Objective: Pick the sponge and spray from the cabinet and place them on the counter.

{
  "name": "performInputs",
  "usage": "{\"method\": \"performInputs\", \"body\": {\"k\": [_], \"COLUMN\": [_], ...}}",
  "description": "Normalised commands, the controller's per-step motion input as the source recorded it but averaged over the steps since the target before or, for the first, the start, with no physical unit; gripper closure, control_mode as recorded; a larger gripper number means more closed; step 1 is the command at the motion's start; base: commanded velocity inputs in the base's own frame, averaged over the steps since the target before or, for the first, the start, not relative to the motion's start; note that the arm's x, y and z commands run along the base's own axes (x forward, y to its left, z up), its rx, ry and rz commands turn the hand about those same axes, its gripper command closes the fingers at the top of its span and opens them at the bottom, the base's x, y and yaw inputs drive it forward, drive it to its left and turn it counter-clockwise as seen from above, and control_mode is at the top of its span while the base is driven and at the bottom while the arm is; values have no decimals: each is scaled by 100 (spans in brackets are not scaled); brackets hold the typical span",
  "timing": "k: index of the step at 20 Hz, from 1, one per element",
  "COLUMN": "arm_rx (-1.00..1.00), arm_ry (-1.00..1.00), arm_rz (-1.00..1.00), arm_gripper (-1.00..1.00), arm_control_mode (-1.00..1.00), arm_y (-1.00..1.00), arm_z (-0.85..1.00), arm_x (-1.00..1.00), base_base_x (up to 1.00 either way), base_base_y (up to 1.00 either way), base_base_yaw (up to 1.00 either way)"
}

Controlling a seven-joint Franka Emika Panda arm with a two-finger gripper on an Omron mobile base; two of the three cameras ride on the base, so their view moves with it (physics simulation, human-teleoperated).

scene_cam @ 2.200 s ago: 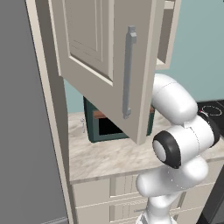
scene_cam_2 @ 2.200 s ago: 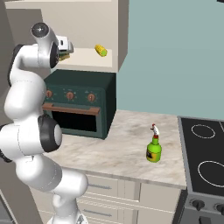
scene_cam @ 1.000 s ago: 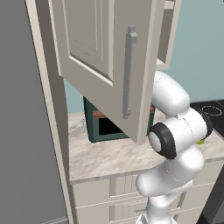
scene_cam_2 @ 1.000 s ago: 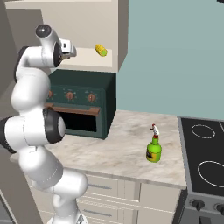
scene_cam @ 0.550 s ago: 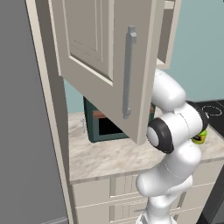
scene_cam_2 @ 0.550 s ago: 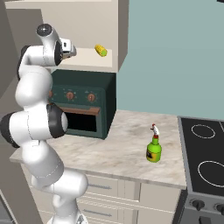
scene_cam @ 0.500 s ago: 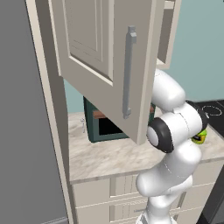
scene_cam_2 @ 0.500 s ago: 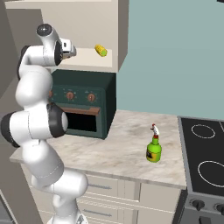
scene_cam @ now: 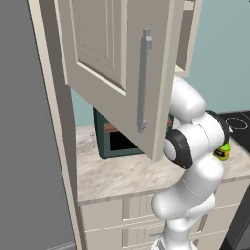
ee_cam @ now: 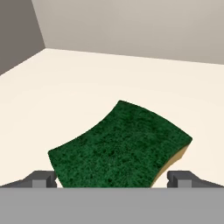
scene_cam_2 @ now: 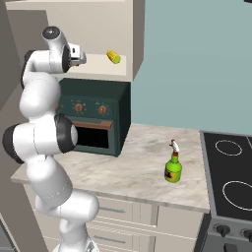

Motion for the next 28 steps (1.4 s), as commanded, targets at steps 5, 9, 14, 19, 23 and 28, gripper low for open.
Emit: {"method": "performInputs", "body": {"k": [5,9,14,19,23,28], "arm_rx": [0,0,0,0,0,0], "arm_ry": [0,0,0,0,0,-4], "arm_rz": [0,0,0,0,0,0], "arm_gripper": [-100,-100,100,100,100,100], "arm_control_mode": [-100,-100,-100,-100,-100,-100], "arm_y": [0,0,0,0,0,0], "arm_z": [-2,-11,-19,-16,-10,0], "arm_x": [11,5,8,0,0,-4], "base_base_x": [0,0,0,0,0,0], "base_base_y": [0,0,0,0,0,0], "base_base_yaw": [0,0,0,0,0,0]}}
